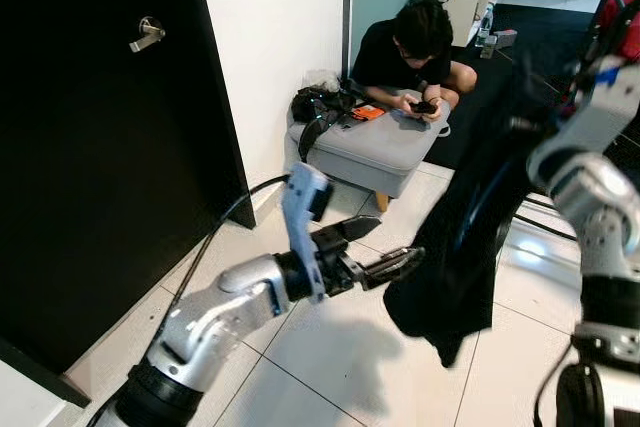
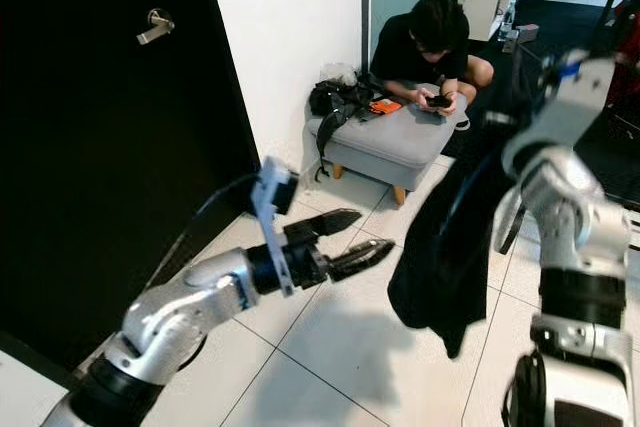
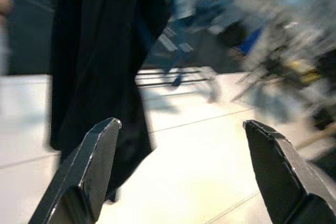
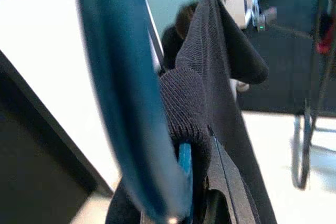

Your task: Hang hanger

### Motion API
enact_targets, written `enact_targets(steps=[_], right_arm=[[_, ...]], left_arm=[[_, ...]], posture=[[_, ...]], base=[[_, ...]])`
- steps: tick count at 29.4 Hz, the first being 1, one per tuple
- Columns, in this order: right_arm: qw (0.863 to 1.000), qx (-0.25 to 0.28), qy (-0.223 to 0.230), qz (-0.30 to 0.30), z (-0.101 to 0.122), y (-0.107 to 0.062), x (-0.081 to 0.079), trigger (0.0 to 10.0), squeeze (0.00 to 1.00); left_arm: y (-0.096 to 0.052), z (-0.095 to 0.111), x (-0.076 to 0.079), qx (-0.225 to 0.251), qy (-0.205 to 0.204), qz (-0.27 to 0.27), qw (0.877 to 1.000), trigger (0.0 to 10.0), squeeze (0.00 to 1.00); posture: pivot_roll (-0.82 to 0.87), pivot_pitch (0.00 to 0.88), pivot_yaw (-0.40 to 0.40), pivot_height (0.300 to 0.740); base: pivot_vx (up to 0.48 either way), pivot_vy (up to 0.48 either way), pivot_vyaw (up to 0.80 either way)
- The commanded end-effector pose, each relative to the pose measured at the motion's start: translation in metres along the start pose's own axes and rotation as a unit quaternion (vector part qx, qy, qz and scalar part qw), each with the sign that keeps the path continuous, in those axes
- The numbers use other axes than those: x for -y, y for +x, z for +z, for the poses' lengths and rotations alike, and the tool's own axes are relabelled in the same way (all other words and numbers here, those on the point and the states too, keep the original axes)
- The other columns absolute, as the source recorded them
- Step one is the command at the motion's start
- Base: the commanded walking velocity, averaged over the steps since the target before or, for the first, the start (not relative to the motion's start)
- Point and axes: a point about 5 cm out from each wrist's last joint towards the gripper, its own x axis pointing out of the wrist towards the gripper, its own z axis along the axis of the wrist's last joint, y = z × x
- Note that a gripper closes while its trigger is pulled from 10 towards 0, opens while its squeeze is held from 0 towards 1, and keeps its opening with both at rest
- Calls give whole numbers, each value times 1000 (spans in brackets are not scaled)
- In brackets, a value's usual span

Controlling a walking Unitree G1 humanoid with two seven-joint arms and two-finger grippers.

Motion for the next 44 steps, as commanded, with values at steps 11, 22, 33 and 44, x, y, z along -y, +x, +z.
enact_targets(steps=[11,22,33,44], right_arm=[[999,36,9,31,22,18,-31,0,0],[995,31,33,84,23,22,-68,0,0],[987,31,63,144,27,17,-113,0,0],[980,19,80,181,23,9,-141,0,0]], left_arm=[[30,-5,-30,-23,124,118,985,10000,0],[50,-22,-25,-21,53,185,981,10000,0],[49,-28,-41,-33,75,258,963,10000,0],[40,-25,-58,-41,108,305,945,10000,0]], posture=[[4,54,34,740],[0,60,36,740],[-7,64,43,740],[-4,60,43,740]], base=[[0,0,0],[0,0,0],[0,0,0],[0,0,0]])
